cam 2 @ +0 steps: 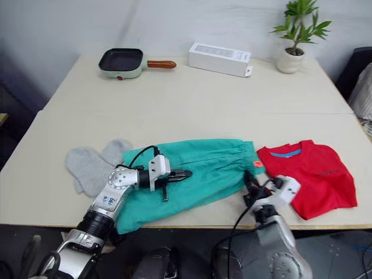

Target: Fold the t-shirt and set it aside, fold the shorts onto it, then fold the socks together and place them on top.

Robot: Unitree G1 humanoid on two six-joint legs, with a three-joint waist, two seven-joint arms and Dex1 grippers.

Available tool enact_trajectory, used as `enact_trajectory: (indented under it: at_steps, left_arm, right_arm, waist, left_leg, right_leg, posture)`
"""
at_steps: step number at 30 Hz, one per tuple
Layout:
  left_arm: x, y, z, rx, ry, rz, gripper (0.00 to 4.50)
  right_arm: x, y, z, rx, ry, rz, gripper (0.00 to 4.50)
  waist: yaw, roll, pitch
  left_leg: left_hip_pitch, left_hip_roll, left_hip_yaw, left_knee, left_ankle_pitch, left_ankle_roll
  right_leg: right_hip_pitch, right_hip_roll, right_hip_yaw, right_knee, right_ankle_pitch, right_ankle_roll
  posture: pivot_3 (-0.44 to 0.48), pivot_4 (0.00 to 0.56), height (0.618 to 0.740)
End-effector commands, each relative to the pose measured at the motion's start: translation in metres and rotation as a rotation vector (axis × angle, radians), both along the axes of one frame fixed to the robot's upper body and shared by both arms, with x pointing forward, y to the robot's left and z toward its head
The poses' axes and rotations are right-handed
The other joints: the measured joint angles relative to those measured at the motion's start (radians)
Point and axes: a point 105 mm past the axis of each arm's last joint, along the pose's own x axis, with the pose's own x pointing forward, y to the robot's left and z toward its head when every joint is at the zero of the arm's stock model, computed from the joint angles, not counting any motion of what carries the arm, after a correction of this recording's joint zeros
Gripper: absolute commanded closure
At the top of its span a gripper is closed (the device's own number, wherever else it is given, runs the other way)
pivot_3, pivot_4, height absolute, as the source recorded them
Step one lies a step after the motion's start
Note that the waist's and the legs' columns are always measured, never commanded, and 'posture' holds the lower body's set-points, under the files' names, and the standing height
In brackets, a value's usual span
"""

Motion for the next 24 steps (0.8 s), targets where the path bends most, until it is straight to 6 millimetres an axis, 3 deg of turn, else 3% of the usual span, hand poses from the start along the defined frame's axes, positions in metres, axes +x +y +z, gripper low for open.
enact_trajectory:
  at_steps: [1, 5, 7, 10, 15, 18, 24]
  left_arm:
    - [0.005, -0.012, 0.014, -0.002, -0.051, -0.012, 4.50]
    - [0.011, -0.014, 0.015, -0.005, -0.028, 0.020, 4.50]
    - [0.012, -0.011, 0.010, 0.021, -0.014, 0.042, 4.50]
    - [0.017, 0.010, 0.001, 0.081, 0.030, 0.132, 4.50]
    - [0.014, 0.028, 0.000, 0.060, 0.081, 0.170, 4.50]
    - [0.011, 0.035, -0.001, 0.071, 0.062, 0.186, 4.50]
    - [0.018, 0.049, 0.023, 0.024, 0.026, 0.242, 4.50]
  right_arm:
    - [-0.008, -0.019, 0.042, -0.122, -0.132, -0.029, 4.48]
    - [-0.012, -0.011, 0.069, -0.306, -0.161, 0.078, 4.48]
    - [-0.013, 0.018, 0.077, -0.438, -0.165, 0.226, 4.48]
    - [-0.013, 0.072, 0.077, -0.619, -0.171, 0.466, 4.48]
    - [0.003, 0.114, 0.075, -0.620, -0.176, 0.523, 4.48]
    - [0.007, 0.146, 0.060, -0.556, -0.123, 0.633, 4.48]
    - [0.010, 0.163, 0.047, -0.583, -0.094, 0.777, 4.48]
  waist:
    - [0.001, 0.000, 0.001]
    - [-0.002, 0.000, 0.001]
    - [-0.007, 0.000, 0.002]
    - [-0.014, -0.004, 0.004]
    - [-0.005, -0.006, 0.006]
    - [-0.005, -0.006, 0.006]
    - [-0.006, -0.006, 0.006]
  left_leg:
    - [-0.001, 0.000, 0.000, 0.000, 0.001, 0.002]
    - [-0.003, 0.000, 0.001, 0.000, 0.004, 0.002]
    - [-0.003, 0.000, 0.001, 0.000, 0.004, 0.002]
    - [-0.001, 0.002, 0.003, 0.001, 0.003, 0.004]
    - [0.000, 0.005, 0.001, 0.001, 0.006, 0.000]
    - [0.000, 0.004, 0.001, 0.001, 0.004, -0.004]
    - [-0.004, 0.001, 0.000, 0.003, 0.007, -0.001]
  right_leg:
    - [-0.001, 0.000, 0.000, 0.000, 0.000, 0.000]
    - [-0.002, 0.002, -0.002, 0.001, 0.000, 0.001]
    - [-0.002, 0.002, -0.002, 0.001, 0.000, 0.002]
    - [-0.002, 0.004, -0.001, 0.002, -0.001, 0.002]
    - [-0.003, 0.004, -0.004, 0.004, -0.002, -0.002]
    - [-0.003, 0.002, -0.004, 0.004, -0.002, -0.003]
    - [-0.005, -0.001, -0.006, 0.007, -0.001, -0.002]
  posture:
    - [0.000, 0.150, 0.740]
    - [0.000, 0.150, 0.740]
    - [0.000, 0.150, 0.740]
    - [0.000, 0.150, 0.740]
    - [0.000, 0.150, 0.740]
    - [0.000, 0.150, 0.740]
    - [0.000, 0.150, 0.740]
